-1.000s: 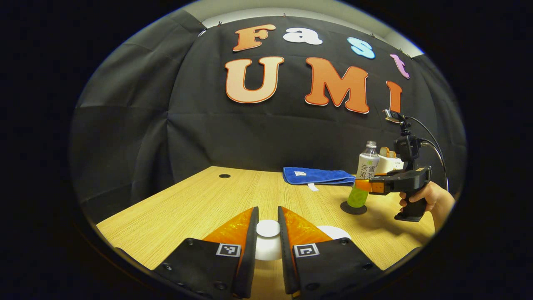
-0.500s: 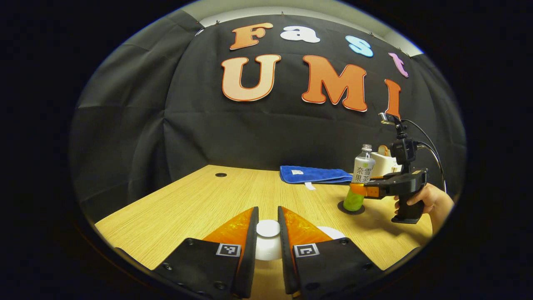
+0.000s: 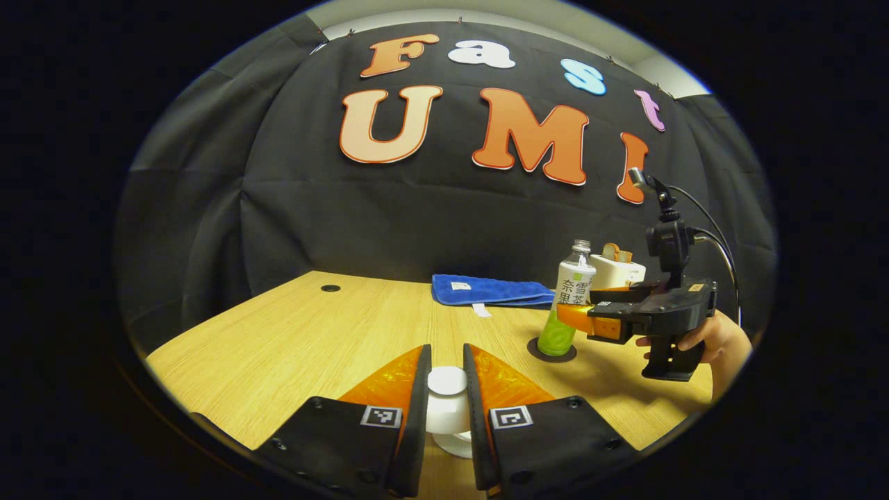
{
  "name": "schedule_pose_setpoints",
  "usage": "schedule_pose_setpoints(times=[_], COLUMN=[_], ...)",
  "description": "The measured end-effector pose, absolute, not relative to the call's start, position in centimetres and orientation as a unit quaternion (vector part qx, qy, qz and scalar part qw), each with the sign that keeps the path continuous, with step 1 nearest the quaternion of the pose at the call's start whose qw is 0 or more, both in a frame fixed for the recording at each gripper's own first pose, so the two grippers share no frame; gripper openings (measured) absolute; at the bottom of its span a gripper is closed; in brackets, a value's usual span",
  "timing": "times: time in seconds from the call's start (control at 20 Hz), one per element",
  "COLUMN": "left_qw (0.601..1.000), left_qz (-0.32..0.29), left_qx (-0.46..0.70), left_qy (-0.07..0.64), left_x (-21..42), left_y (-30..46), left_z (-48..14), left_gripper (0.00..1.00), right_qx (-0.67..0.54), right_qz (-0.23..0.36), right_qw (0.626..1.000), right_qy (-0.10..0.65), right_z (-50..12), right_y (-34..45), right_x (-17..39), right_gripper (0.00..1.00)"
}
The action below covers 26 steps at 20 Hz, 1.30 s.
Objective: Open the teacup lid with one hand, grasp the water bottle and pour water into the teacup with the other hand; after pouring, place the water bottle on the coaster and then close the teacup lid.
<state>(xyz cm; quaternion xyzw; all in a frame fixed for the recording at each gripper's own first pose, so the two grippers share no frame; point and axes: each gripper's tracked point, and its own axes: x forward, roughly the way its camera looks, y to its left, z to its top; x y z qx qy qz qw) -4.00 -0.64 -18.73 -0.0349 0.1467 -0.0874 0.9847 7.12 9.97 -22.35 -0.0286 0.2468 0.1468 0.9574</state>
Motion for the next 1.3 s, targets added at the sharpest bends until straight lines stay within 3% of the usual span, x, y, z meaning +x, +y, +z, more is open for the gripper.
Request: schedule_pose_setpoints(times=[0.55,1.15,1.25,1.3], left_qw=[0.978,0.978,0.980,0.983], left_qz=[-0.112,-0.109,-0.100,-0.096], left_qx=[-0.022,0.022,0.021,0.016], left_qy=[0.176,0.179,0.170,0.157], left_x=[-3.8,-3.9,-3.9,-3.8], left_y=[-3.8,-4.1,-3.8,-3.6], left_z=[-22.1,-23.1,-22.5,-21.7], left_gripper=[0.33,0.34,0.39,0.49], right_qx=[0.035,0.057,0.060,0.060], right_qz=[0.166,0.144,0.141,0.139], right_qw=[0.959,0.963,0.965,0.966], right_qy=[0.226,0.219,0.213,0.209], right_z=[-19.4,-18.6,-18.1,-17.9], right_y=[9.6,6.9,6.7,6.6], right_x=[3.1,2.0,1.8,1.7], right_gripper=[0.99,0.99,0.99,0.99])
